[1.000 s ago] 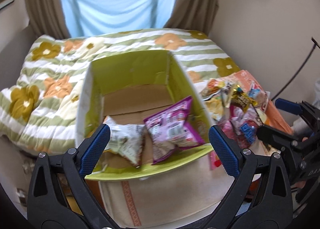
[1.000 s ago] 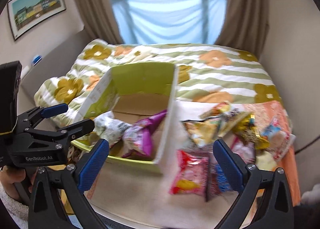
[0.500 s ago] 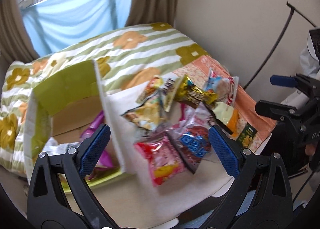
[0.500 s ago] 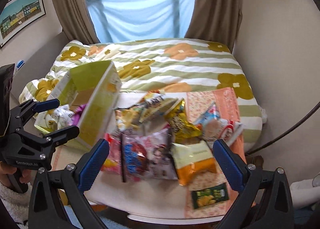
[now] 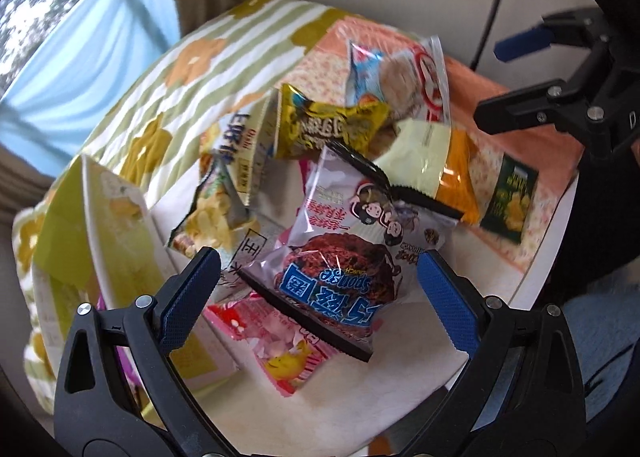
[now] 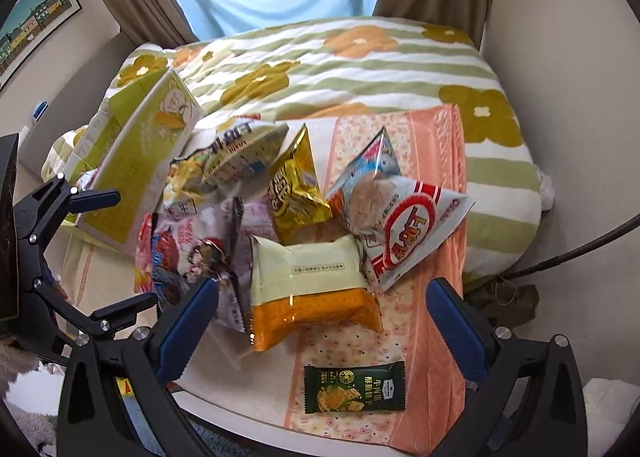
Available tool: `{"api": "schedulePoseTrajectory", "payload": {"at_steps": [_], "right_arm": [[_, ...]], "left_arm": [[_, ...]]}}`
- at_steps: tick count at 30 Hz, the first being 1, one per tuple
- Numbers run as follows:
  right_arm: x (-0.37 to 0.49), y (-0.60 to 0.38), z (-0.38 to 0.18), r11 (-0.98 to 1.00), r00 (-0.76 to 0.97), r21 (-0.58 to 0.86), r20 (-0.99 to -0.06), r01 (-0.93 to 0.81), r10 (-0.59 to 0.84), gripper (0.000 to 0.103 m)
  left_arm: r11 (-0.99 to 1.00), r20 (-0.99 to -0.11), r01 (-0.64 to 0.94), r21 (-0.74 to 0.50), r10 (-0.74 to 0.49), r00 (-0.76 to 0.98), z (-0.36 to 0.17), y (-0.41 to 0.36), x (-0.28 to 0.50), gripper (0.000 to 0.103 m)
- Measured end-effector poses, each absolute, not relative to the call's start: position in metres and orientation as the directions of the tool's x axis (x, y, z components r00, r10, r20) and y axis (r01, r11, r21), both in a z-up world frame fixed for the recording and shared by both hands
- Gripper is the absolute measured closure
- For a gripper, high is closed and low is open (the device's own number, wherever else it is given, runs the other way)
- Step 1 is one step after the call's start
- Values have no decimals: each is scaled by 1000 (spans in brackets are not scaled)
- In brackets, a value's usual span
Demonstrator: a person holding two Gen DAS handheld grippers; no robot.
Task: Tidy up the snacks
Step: 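Grasp the Sponge cake bag with the left tool while the right tool grasps the orange-and-cream bag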
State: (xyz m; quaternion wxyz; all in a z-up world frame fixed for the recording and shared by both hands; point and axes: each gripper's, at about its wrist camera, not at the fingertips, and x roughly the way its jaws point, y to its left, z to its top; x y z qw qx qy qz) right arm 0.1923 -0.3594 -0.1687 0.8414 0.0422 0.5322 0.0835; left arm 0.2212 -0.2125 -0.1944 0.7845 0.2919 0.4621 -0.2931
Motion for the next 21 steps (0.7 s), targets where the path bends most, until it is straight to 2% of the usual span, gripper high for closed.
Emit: {"api": "schedulePoseTrajectory", "payload": {"at_steps": [5, 16, 21], "right_arm": [[201, -362, -197, 976, 374, 185, -902, -112, 214, 0], [215, -357, -237, 960, 313, 256, -907, -118, 280, 0], [220, -354, -250, 955, 284, 264, -913, -134, 292, 0]], "left_arm": [[583, -919, 785, 210, -156, 361, -218, -226, 232, 5], [539, -953, 838, 81, -203, 223, -244, -228, 251, 5], [498, -953, 861, 101, -202, 228, -244, -232, 245, 5]]}}
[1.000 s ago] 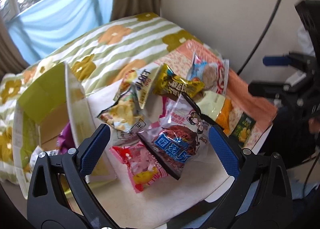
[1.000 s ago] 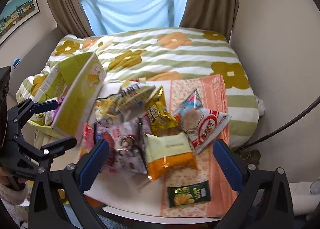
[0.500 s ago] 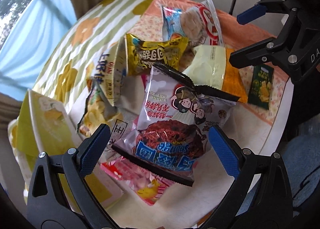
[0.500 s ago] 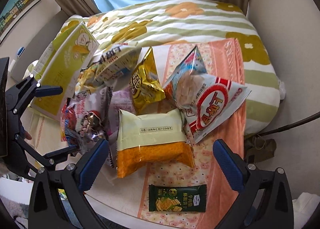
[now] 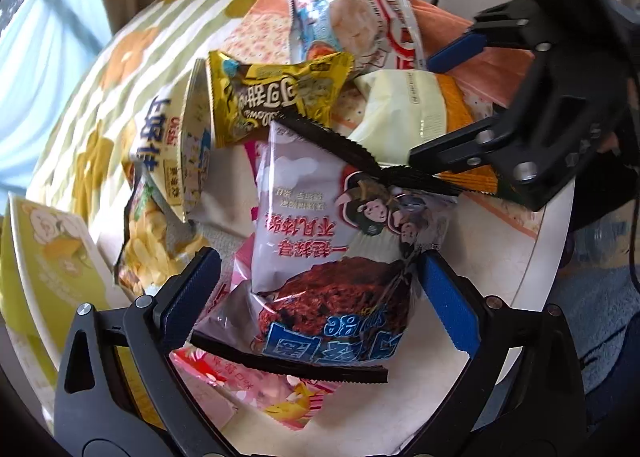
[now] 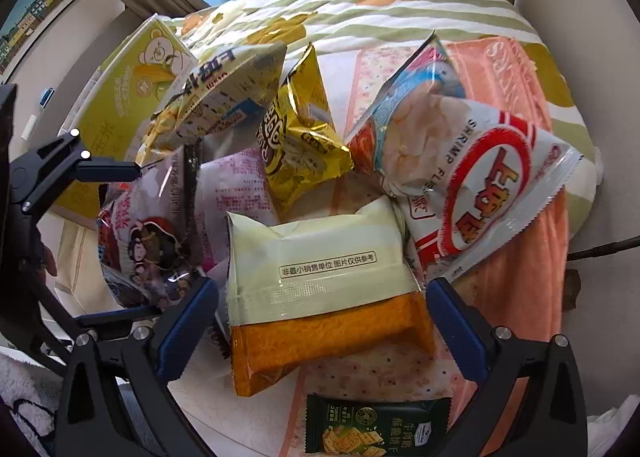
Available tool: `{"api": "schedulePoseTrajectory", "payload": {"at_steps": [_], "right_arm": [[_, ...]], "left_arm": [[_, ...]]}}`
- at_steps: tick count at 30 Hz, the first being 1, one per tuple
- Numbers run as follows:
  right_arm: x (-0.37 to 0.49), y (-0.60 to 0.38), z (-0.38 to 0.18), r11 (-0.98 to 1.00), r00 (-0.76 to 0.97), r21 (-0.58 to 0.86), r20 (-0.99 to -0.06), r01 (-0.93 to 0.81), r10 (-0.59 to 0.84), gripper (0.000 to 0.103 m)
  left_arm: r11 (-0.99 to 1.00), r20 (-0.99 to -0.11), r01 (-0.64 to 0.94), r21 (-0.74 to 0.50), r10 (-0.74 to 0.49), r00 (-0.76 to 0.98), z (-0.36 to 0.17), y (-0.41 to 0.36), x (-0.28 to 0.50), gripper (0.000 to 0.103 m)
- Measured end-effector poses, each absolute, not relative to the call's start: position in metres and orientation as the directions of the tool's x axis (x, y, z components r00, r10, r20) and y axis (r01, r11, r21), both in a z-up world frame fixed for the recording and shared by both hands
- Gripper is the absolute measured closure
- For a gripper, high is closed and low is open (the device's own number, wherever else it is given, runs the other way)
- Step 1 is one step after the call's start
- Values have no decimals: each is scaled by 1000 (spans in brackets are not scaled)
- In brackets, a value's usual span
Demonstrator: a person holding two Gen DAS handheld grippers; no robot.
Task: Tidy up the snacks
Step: 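Grasp the Sponge cake bag with the left tool while the right tool grasps the orange-and-cream bag, then carry both bags over the green box, drop them in, open both tools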
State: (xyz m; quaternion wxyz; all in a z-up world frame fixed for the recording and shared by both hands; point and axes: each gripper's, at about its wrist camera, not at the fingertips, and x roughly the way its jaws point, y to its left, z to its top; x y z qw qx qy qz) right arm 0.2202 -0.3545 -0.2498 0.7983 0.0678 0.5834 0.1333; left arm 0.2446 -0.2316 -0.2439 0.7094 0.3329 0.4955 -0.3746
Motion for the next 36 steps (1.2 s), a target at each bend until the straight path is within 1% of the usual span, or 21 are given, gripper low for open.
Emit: {"api": "schedulePoseTrajectory", "payload": {"at_steps": [5, 11, 18, 22, 24, 26, 28, 29, 32, 34, 36], "right_arm": [[224, -351, -263, 953, 253, 263, -921, -154, 295, 0], [225, -354, -269, 947, 255, 279, -915, -156, 312, 0], [226, -354, -270, 947, 261, 273, -914, -172, 311, 0], [226, -353, -270, 946, 264, 274, -913, -173, 313, 0], [227, -352, -270, 946, 264, 274, -912, -173, 313, 0], [227, -352, -270, 946, 266, 274, -912, -174, 313, 1], [226, -352, -270, 946, 269, 269, -912, -179, 310, 4], [226, -352, -269, 947, 270, 267, -912, -180, 308, 5], [223, -354, -267, 948, 275, 261, -912, -182, 304, 13], [222, -355, -265, 948, 283, 260, -910, -182, 304, 20], [220, -355, -264, 949, 288, 258, -909, -181, 302, 23]], "left_arm": [[456, -952, 881, 127, -192, 237, -244, -238, 238, 5], [434, -957, 891, 129, -180, 226, -242, -237, 227, 5], [387, -953, 897, 213, -118, 278, -261, -241, 210, 5], [386, -952, 898, 210, -127, 277, -264, -243, 207, 6], [386, -948, 896, 219, -133, 289, -263, -242, 207, 12], [390, -947, 896, 214, -141, 288, -262, -236, 210, 17], [391, -949, 897, 206, -146, 281, -260, -233, 210, 20], [398, -948, 894, 204, -146, 281, -258, -231, 212, 24], [422, -948, 884, 200, -144, 284, -255, -227, 217, 31], [442, -950, 877, 188, -146, 277, -253, -225, 222, 33], [454, -949, 871, 186, -146, 279, -251, -223, 223, 35]]}}
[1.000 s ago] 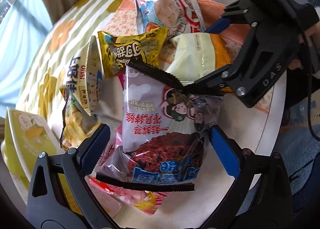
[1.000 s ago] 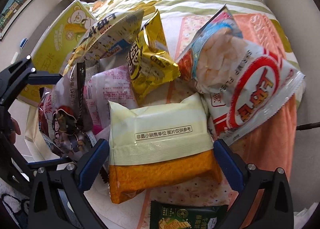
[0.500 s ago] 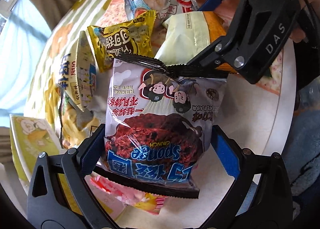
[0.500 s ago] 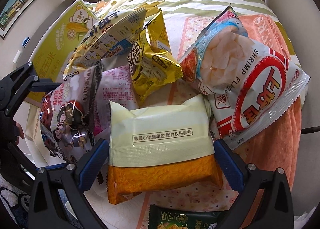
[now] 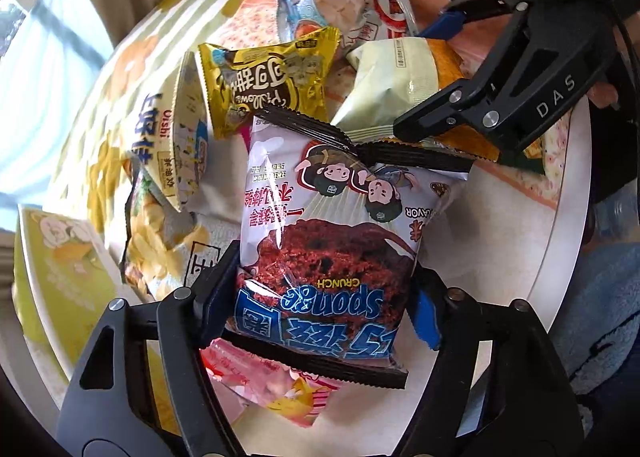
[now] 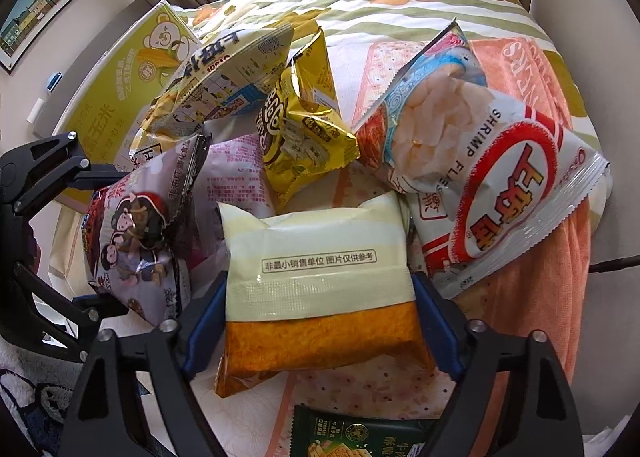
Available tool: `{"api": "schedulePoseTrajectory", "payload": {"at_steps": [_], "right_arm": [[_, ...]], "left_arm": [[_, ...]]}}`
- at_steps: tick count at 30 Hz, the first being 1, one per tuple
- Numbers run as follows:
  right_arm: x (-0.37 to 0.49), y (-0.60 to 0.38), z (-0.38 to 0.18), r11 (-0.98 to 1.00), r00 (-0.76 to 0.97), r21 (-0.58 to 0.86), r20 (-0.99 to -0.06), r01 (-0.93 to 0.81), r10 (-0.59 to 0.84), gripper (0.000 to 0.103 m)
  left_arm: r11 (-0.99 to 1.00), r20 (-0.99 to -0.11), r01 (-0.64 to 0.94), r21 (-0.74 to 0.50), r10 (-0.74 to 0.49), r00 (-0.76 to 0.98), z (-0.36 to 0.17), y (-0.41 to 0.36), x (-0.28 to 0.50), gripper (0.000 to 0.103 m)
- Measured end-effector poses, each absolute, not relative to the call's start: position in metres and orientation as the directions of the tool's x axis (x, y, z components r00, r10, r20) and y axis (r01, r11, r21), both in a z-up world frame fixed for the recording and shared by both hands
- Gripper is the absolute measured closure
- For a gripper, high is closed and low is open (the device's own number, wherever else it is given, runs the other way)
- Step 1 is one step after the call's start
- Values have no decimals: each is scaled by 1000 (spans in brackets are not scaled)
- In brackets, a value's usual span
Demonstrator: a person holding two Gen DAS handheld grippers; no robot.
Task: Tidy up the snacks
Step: 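Carry both bags over the green box, drop them in, open both tools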
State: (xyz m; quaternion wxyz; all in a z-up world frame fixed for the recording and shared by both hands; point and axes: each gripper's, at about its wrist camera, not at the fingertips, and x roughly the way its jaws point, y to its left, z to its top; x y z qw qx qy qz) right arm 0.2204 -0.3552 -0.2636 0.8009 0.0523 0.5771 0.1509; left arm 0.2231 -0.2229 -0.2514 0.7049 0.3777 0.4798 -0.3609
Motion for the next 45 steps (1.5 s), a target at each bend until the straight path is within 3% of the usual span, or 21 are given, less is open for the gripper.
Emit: {"api": "schedulePoseTrajectory", "payload": {"at_steps": [4, 14, 29, 36, 45], "right_arm": [[217, -355, -259, 954, 306, 246, -907, -173, 289, 28], [197, -355, -228, 952, 366, 245, -882, -181, 297, 28], [181, -358, -119, 956, 524, 196, -803, -220, 285, 28], [198, -322, -76, 935, 579, 166, -747, -314, 327, 28], [246, -229, -56, 905, 586, 176, -710, -388, 390, 28]], "left_arm": [[471, -946, 862, 190, -147, 289, -245, -218, 225, 37], [534, -933, 820, 205, -146, 329, -224, -211, 207, 42], [739, -823, 623, 255, -172, 541, -126, -177, 178, 42], [849, -763, 478, 226, -151, 629, -79, -121, 204, 42], [946, -782, 299, 128, -89, 616, -66, -10, 282, 42]]}}
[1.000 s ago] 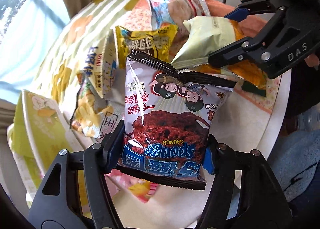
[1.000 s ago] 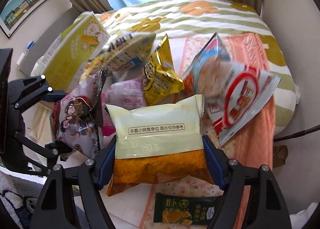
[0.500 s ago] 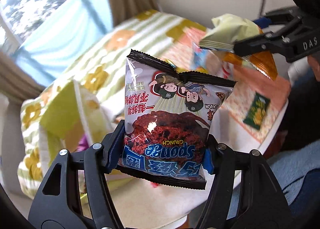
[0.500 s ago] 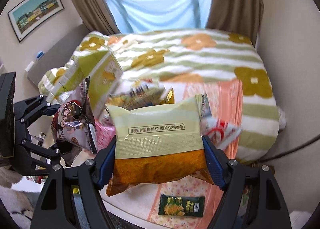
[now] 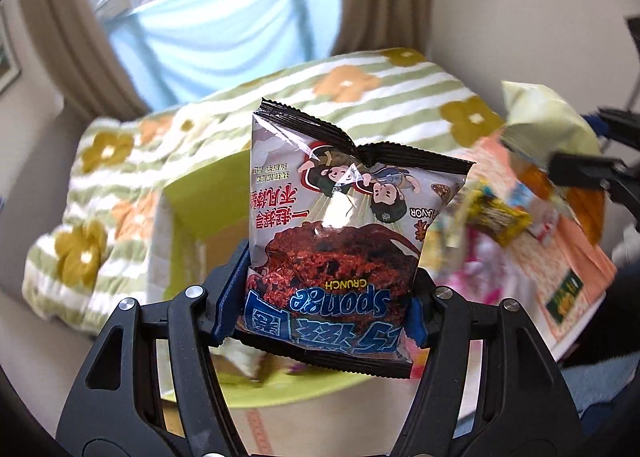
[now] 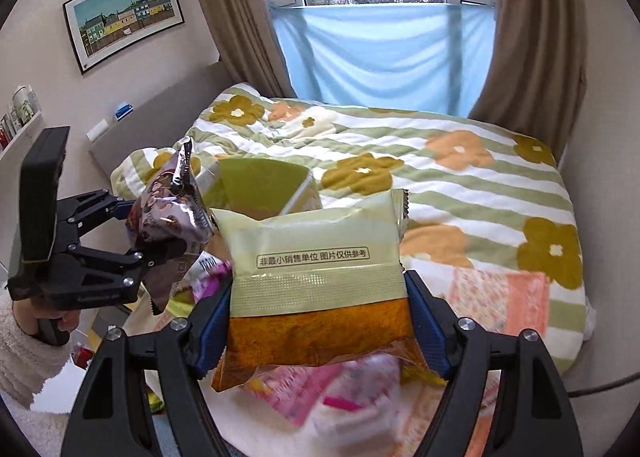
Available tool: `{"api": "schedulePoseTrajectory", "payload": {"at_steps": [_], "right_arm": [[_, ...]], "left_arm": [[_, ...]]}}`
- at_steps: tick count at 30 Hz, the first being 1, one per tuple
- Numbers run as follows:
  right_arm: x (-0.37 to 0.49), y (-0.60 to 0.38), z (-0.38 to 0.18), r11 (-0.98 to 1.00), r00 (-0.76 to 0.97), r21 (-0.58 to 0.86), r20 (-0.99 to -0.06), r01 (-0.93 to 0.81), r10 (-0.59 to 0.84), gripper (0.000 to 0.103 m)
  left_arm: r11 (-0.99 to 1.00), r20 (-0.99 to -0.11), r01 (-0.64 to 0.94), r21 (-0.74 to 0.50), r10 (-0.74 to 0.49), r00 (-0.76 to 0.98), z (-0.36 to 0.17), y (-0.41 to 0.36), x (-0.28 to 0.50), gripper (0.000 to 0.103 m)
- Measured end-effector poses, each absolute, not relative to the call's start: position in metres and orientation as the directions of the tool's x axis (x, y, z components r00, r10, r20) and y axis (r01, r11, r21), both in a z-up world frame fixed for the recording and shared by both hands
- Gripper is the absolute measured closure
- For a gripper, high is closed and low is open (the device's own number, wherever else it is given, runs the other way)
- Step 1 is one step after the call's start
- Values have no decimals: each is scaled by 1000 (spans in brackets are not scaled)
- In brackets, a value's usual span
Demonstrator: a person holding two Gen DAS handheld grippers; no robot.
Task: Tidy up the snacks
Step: 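Carry both bags over the green box, drop them in, open both tools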
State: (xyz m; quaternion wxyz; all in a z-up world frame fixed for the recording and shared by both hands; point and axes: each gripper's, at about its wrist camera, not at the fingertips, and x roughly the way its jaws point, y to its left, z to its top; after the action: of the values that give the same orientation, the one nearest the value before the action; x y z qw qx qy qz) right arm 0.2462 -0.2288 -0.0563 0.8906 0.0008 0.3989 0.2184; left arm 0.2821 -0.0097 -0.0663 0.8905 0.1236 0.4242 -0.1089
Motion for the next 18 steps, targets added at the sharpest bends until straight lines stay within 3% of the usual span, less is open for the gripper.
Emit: {"api": "schedulePoseTrajectory", "payload": {"at_steps": [5, 16, 18], "right_arm": [[284, -167, -63, 894, 560, 198, -719, -403, 412, 28], [346, -75, -105, 926, 508, 207, -787, -317, 350, 28], [353, -69, -111, 934, 503, 212, -796, -288, 336, 28]], "left_arm": [[961, -817, 255, 109, -60, 573, -89, 42, 324, 42], [959, -901, 283, 5, -118, 416, -157, 107, 410, 42], [957, -903, 289, 1, -123, 411, -164, 112, 419, 36]]}}
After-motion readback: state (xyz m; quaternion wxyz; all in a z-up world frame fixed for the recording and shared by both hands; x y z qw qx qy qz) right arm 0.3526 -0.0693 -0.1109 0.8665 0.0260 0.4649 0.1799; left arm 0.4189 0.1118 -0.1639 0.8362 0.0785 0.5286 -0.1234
